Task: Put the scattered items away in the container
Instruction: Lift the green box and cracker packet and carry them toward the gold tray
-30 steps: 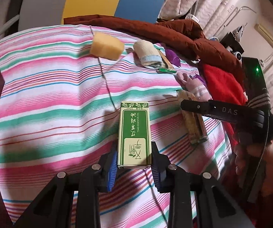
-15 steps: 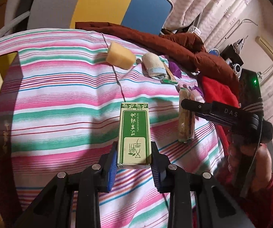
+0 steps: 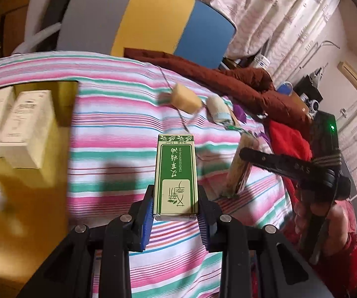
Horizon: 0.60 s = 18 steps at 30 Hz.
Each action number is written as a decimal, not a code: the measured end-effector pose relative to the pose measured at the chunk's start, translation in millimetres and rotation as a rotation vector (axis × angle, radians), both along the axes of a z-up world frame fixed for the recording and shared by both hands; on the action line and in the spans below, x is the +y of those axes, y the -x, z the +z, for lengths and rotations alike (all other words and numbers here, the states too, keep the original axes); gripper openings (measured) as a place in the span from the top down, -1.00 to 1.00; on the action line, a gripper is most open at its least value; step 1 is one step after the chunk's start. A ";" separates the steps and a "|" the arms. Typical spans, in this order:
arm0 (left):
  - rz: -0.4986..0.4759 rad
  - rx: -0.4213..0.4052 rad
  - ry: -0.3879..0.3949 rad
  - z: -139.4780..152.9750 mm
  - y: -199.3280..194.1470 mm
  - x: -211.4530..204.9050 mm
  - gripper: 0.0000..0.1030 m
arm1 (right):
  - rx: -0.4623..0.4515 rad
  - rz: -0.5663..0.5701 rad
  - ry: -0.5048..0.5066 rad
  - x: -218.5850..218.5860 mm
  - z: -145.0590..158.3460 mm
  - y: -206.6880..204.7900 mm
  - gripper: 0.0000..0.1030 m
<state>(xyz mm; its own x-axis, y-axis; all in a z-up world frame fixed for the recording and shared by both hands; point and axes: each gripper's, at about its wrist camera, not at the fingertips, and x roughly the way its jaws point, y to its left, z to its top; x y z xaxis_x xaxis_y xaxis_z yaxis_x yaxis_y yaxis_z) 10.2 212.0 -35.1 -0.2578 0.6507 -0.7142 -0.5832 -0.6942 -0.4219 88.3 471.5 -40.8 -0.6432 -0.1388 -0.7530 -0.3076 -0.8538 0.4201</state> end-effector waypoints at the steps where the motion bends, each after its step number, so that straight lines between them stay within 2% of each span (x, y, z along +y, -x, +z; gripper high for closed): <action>1: 0.013 -0.001 -0.004 1.3 2.0 -6.8 0.41 | 0.006 0.010 0.011 -6.5 1.0 2.1 0.06; 9: 0.146 -0.007 -0.033 8.0 20.8 -63.9 0.41 | 0.089 0.141 0.137 -76.4 21.1 33.9 0.06; 18: 0.311 -0.066 -0.040 -10.7 43.8 -122.9 0.41 | 0.137 0.317 0.151 -163.6 44.0 78.8 0.06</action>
<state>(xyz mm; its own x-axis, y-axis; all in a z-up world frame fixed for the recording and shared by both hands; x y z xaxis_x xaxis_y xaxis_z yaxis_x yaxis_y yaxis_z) -33.6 89.2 -45.8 -0.4026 0.5761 -0.7113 -0.3166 -0.8168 -0.4823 9.5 307.8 3.2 -0.6435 -0.4501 -0.6192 0.0299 -0.8231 0.5672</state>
